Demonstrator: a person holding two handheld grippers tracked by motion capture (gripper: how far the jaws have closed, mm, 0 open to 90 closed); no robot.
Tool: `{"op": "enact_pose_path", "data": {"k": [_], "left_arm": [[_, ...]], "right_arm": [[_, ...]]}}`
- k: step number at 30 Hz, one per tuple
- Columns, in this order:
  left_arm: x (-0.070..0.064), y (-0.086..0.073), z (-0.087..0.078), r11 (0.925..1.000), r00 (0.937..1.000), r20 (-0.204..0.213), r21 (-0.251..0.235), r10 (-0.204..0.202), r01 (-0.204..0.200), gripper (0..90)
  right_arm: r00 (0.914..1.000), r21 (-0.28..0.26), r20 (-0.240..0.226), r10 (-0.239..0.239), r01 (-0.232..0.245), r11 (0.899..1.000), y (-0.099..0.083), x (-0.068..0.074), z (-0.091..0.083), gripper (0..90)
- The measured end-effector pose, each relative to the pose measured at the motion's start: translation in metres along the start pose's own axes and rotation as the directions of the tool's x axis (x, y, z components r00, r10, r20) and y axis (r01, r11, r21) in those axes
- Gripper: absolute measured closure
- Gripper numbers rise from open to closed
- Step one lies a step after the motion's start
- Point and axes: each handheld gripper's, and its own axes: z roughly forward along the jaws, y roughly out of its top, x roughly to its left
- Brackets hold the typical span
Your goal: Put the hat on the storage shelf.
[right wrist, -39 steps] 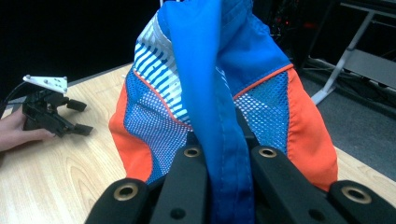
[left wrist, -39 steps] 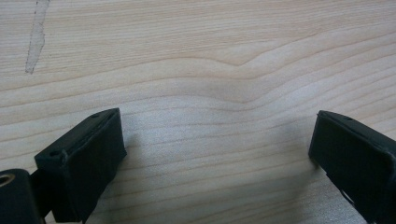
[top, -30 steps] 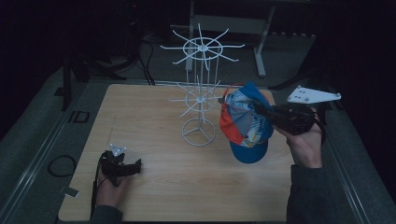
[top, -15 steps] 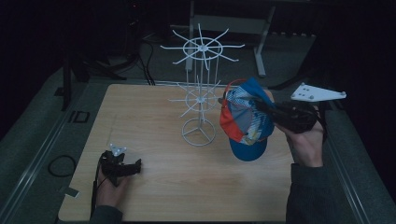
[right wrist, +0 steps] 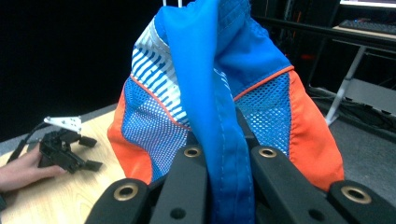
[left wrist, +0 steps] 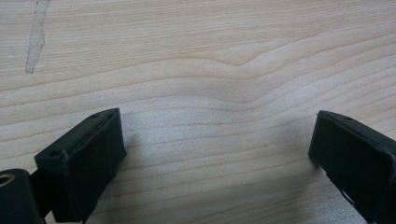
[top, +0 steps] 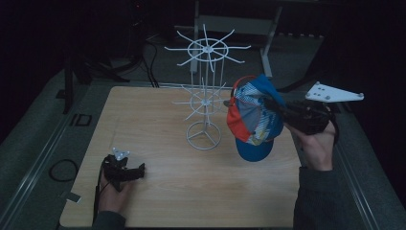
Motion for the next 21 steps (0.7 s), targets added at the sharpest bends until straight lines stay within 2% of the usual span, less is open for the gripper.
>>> {"op": "enact_pose_path", "data": {"k": [8, 21], "left_arm": [[0.000, 0.000, 0.000, 1.0000, 1.0000, 0.000, 0.000, 0.001, -0.001, 3.9], [0.000, 0.000, 0.000, 1.0000, 1.0000, 0.001, 0.000, 0.002, -0.002, 3.9]], "right_arm": [[1.0000, -0.010, -0.005, -0.002, 0.002, 1.000, 0.005, 0.001, -0.001, 88.5], [0.9998, -0.061, -0.019, 0.001, -0.002, 0.998, 0.016, 0.001, -0.006, 88.5]]}}
